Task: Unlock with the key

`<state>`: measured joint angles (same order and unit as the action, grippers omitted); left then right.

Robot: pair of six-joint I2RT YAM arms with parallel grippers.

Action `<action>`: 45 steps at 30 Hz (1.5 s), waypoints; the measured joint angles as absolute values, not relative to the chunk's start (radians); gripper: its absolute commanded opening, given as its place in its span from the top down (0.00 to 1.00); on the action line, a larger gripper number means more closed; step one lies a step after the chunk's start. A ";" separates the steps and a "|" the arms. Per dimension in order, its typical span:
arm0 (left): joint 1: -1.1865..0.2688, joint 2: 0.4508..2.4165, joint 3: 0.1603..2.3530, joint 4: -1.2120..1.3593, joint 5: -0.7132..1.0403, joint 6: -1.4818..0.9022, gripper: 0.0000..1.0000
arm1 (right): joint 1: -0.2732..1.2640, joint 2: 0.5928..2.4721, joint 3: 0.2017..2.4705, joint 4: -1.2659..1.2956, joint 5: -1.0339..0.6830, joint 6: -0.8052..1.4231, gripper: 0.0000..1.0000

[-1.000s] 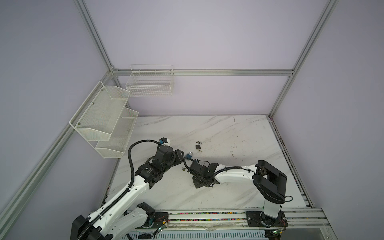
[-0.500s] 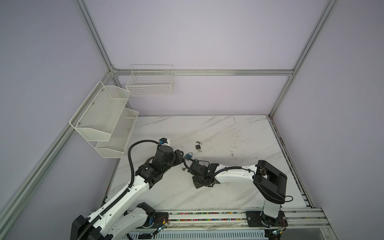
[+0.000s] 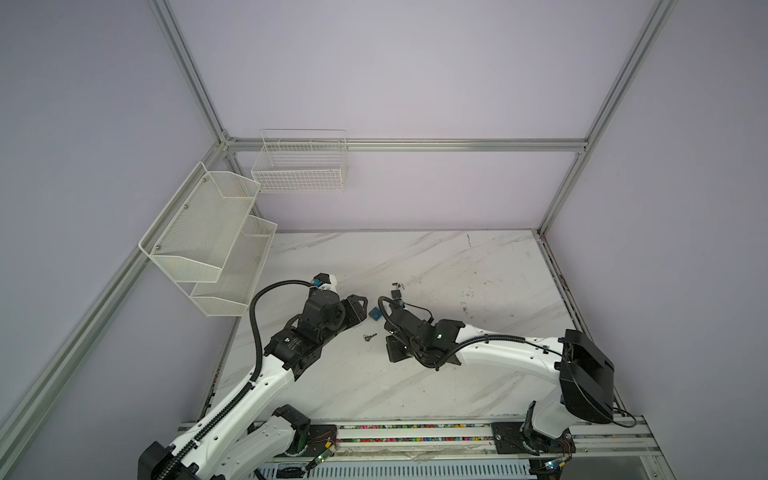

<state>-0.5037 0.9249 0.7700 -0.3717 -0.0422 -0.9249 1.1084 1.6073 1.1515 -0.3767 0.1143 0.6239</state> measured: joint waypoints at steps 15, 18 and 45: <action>-0.489 0.910 0.694 -0.099 0.121 -1.215 0.46 | 0.922 1.418 1.130 -0.266 0.087 0.641 1.00; -0.488 0.911 0.637 -0.014 0.138 -1.310 0.46 | 0.919 1.418 1.130 -0.249 0.086 0.630 1.00; -0.496 1.102 0.471 0.622 0.310 -0.247 0.59 | 0.823 1.424 1.395 -0.364 -0.053 0.661 1.00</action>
